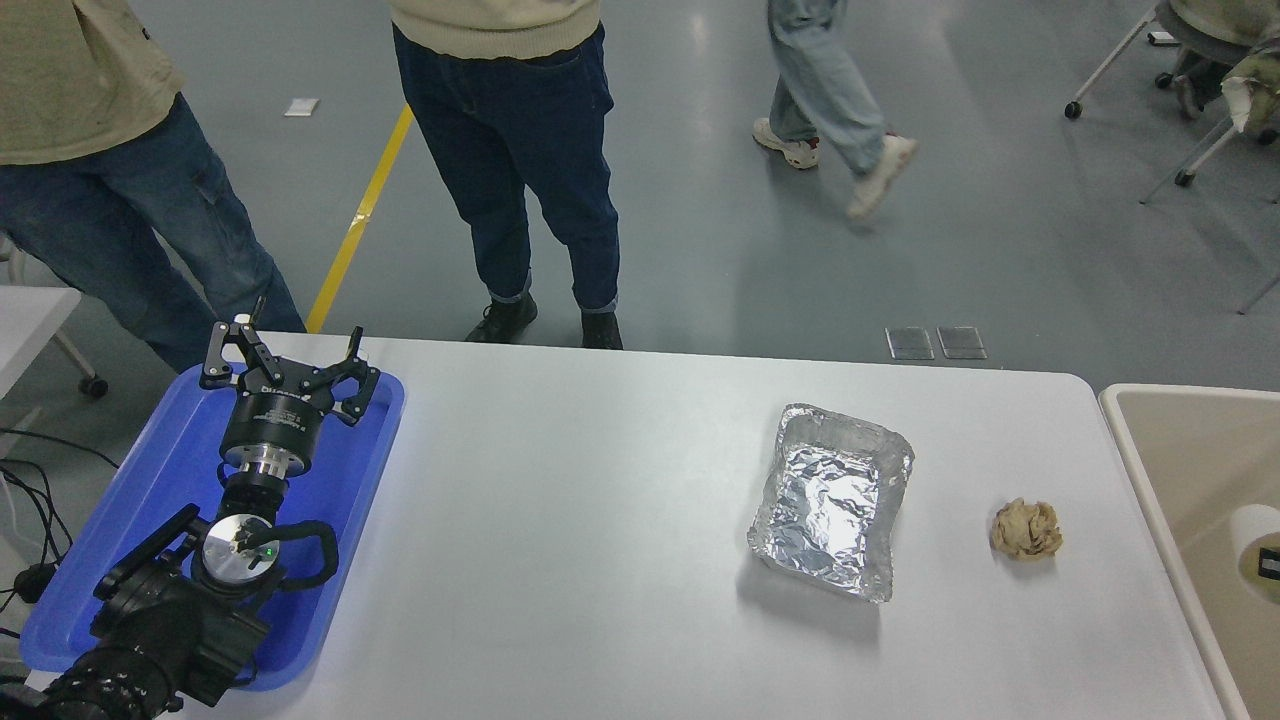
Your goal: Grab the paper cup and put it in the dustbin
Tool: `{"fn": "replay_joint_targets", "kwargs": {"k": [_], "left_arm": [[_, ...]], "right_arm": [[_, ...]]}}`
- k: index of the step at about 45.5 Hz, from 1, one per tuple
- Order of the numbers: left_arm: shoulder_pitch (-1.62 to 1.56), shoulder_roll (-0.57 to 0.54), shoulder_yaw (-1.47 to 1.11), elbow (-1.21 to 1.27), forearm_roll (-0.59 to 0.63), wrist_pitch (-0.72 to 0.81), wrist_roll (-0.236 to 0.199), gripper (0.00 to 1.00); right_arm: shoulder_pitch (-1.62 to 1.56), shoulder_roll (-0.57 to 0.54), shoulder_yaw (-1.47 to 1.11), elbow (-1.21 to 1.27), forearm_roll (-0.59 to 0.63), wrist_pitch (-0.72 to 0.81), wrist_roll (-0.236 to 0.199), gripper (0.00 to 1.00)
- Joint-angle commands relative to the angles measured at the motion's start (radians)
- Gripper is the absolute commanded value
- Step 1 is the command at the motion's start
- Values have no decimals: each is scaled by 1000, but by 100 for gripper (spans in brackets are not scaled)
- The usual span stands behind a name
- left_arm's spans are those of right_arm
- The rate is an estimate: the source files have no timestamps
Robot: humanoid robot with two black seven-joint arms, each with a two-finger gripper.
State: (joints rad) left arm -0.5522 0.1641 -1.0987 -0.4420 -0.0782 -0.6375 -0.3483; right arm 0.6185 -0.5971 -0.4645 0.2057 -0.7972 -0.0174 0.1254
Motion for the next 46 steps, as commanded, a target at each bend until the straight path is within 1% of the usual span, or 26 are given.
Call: {"fn": "replay_joint_targets", "kwargs": {"k": [1, 16, 26, 30, 37, 46], "left_arm": [[0, 0, 0, 0, 0, -1, 0, 100], [0, 0, 0, 0, 0, 1, 0, 100], [0, 0, 0, 0, 0, 1, 0, 100], [0, 0, 0, 0, 0, 1, 0, 100], [0, 0, 0, 0, 0, 1, 0, 100], [0, 0, 0, 0, 0, 1, 0, 100]], "right_arm": [[-17, 7, 21, 0, 15, 2, -1, 100], [-6, -20, 20, 11, 15, 8, 8, 100], [41, -24, 15, 78, 15, 14, 8, 100], [92, -42, 10, 158, 15, 14, 8, 100], [219, -125, -12, 372, -3, 16, -1, 100], [403, -170, -141, 566, -2, 40, -3, 100]]}}
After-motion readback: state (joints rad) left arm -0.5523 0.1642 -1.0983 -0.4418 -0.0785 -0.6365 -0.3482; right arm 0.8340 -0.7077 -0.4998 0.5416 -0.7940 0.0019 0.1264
